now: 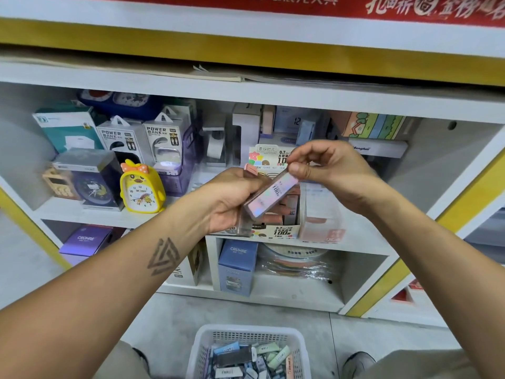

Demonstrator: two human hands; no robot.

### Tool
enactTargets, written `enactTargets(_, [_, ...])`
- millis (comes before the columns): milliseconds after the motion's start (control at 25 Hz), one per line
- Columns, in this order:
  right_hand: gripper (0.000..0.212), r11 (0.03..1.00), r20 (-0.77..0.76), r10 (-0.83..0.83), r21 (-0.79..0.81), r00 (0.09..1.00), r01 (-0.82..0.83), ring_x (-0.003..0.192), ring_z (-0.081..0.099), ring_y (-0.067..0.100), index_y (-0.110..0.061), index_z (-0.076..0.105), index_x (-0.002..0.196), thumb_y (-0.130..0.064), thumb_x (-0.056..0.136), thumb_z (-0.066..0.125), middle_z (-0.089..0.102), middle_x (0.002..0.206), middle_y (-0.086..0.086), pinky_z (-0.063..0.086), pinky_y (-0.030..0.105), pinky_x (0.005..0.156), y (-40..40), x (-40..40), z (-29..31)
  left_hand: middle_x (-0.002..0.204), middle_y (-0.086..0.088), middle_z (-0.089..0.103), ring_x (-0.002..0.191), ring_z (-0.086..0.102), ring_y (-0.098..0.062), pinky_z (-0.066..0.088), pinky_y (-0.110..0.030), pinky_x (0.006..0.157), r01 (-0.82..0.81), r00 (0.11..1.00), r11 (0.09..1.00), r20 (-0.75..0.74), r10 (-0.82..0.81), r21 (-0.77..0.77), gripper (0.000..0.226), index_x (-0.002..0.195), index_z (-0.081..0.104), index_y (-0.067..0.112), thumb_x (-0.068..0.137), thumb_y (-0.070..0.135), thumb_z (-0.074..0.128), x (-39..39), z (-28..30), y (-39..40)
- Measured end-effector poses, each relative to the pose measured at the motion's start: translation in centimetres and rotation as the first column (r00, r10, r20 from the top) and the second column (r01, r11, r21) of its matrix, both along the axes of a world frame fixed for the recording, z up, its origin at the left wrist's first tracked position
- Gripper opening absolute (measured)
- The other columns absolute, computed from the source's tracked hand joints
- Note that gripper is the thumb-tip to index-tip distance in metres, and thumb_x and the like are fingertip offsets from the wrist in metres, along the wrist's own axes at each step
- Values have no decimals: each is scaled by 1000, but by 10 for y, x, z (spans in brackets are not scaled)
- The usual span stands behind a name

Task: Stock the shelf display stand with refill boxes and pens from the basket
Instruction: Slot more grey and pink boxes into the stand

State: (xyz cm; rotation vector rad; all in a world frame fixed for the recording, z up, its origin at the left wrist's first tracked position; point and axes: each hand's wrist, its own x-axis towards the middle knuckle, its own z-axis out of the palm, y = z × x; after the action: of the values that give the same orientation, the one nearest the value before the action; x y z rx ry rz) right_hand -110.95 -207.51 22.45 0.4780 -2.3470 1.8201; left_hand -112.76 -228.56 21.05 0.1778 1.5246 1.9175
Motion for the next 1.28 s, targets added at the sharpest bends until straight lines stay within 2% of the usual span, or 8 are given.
enactTargets(160, [7,989,1,-105,102,994,104,80,67,15,-10,71,94,-8,87,71,74,87,5,56,23,69,15,0,7,90,-17,74,75,72,-29,60,-41,68,-223,971,962,-120,205,-160,26,120,61,1,103,17,49,-7,-2,-2])
enactTargets(400, [20,820,-203,-302,443,931,362,80,63,7,-25,70,96,-14,83,80,70,87,-8,52,21,73,15,-6,2,62,-7,58,46,41,-18,33,-23,47,-189,976,938,-159,148,-290,22,106,59,11,100,31,55,-6,-2,-3])
enactTargets(520, [20,788,-256,-345,445,903,426,80,63,-4,-30,71,100,-18,86,77,68,87,-19,48,11,71,14,-8,5,61,-7,53,45,34,-14,25,-22,46,-155,984,943,-132,120,-296,11,86,52,13,94,15,60,-6,-1,0])
enactTargets(640, [18,793,-254,-343,437,904,424,85,65,-1,-29,72,100,-17,87,76,70,89,-17,54,19,76,11,-9,6,67,-11,55,49,40,-15,31,-22,45,-110,993,957,-71,94,-268,12,81,52,12,92,9,55,-4,-1,0])
enactTargets(760, [18,824,-245,-328,399,912,403,87,67,5,-27,73,95,-12,87,76,72,89,-13,57,30,83,7,-7,6,69,-12,59,46,42,-14,30,-18,40,-110,993,959,-66,96,-263,4,95,56,6,95,8,53,-2,0,0])
enactTargets(920, [20,795,-359,-357,368,863,482,85,65,8,-30,72,93,-11,87,75,70,86,-17,56,35,83,8,-7,13,73,-14,63,39,38,-12,24,-15,34,-170,983,938,-119,140,-302,19,109,61,-3,95,9,56,-3,-1,0])
enactTargets(1160, [23,801,-345,-380,341,858,492,84,65,8,-32,70,92,-10,87,75,69,85,-17,55,30,82,8,-7,14,57,-6,65,30,36,-8,23,-13,31,-192,976,911,-168,138,-364,20,109,60,-4,92,6,62,-2,-7,8])
enactTargets(1280, [23,811,-327,-390,320,861,489,83,66,8,-31,70,92,-10,87,75,70,85,-15,56,30,82,10,-5,13,53,-6,56,33,34,-11,22,-16,41,-218,962,889,-242,126,-402,23,108,62,1,86,7,68,-1,-15,16])
